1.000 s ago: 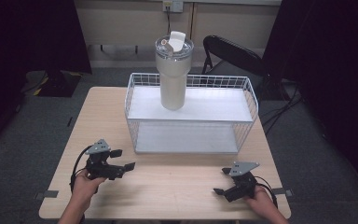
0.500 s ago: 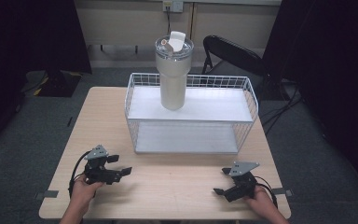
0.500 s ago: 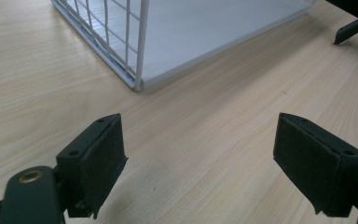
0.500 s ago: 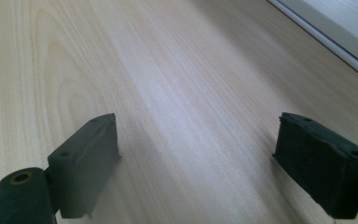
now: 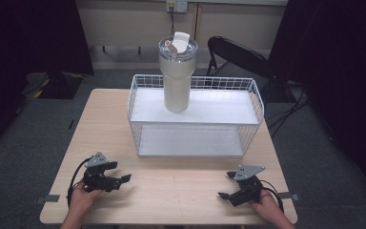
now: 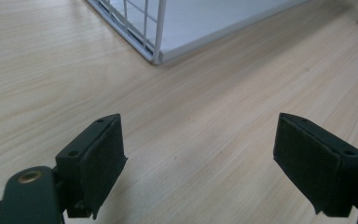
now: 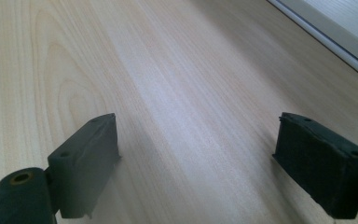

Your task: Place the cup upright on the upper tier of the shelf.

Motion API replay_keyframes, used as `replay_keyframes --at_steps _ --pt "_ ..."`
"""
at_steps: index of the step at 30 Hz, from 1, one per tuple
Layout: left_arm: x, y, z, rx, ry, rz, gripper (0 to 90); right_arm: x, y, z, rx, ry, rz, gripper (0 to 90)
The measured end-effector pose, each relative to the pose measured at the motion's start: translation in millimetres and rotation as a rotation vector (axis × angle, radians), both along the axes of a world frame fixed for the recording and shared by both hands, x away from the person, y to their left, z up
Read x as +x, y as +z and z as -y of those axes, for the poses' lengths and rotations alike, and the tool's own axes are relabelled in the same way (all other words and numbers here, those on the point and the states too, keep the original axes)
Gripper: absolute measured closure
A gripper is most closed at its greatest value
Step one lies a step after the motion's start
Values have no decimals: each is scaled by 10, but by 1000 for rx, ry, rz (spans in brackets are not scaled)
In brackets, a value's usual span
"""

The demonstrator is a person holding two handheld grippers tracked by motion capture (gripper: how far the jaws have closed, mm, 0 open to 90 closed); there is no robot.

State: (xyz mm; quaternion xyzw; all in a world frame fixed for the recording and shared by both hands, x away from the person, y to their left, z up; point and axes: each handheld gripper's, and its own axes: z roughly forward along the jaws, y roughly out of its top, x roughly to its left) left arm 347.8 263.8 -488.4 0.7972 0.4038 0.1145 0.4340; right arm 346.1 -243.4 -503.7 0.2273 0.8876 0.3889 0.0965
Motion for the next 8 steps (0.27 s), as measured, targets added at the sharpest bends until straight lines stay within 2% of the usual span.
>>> replay_keyframes --at_steps 5,8 --pt "-32 -12 -28 -6 10 -11 160 1 0 0 0 1 0 128" --pt "-52 17 -37 -54 25 -18 160 0 0 0 0 0 0 128"
